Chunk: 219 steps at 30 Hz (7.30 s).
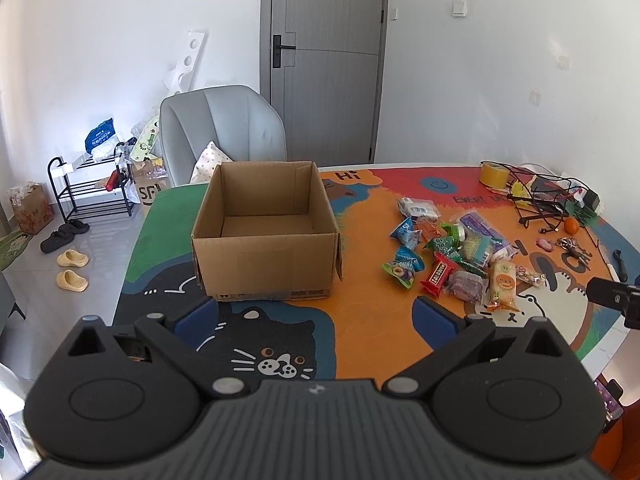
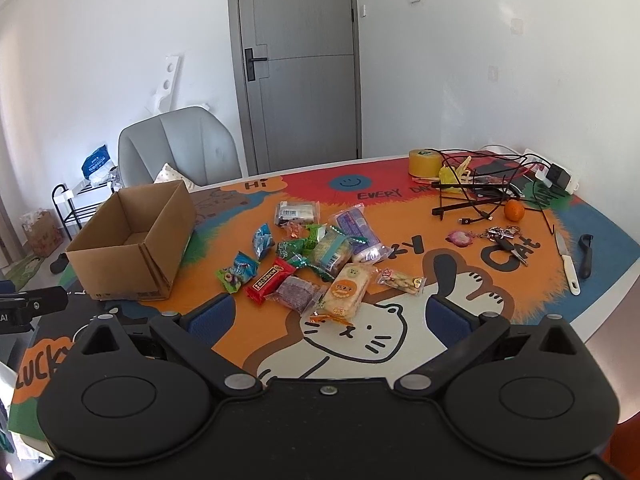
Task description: Organize snacks
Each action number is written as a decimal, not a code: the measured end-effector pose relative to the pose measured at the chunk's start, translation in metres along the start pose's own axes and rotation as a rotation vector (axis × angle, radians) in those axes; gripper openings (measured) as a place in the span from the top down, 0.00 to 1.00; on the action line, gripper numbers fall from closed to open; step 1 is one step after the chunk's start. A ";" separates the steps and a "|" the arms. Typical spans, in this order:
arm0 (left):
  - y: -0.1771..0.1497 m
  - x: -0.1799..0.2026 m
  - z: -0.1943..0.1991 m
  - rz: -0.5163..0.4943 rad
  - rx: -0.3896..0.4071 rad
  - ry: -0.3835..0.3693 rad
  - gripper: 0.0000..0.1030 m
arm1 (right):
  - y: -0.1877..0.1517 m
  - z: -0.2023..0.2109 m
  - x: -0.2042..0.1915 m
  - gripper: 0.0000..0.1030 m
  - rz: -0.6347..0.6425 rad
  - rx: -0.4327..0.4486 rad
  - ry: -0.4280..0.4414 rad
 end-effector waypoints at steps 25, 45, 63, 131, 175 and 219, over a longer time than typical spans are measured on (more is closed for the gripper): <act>-0.002 0.041 -0.056 -0.009 -0.035 -0.042 0.00 | -0.008 -0.050 0.034 0.00 -0.042 -0.048 -0.052; -0.002 0.080 -0.119 -0.020 -0.097 -0.086 0.01 | -0.027 -0.106 0.088 0.00 -0.148 -0.096 -0.118; 0.015 0.121 -0.171 -0.042 -0.100 -0.148 0.28 | -0.004 -0.147 0.096 0.30 -0.123 -0.039 0.003; 0.048 0.066 -0.120 0.037 0.080 -0.096 0.83 | 0.035 -0.142 -0.002 0.80 0.047 0.025 0.160; 0.079 -0.085 -0.143 0.194 0.075 0.104 0.79 | 0.093 -0.162 -0.209 0.80 0.242 0.060 0.470; 0.080 -0.062 -0.086 0.324 0.163 0.180 0.13 | 0.098 -0.132 -0.107 0.00 0.088 0.117 0.292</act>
Point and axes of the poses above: each gripper's, at about its wrist camera, not at the fingertips, and z roughly against the way its jaws point, x to its right, y to its top, the point moved 10 cm from there along -z, roughly the way its jaws point, and after that the axes turned 7 degrees about -x, right-handed, at the moved point
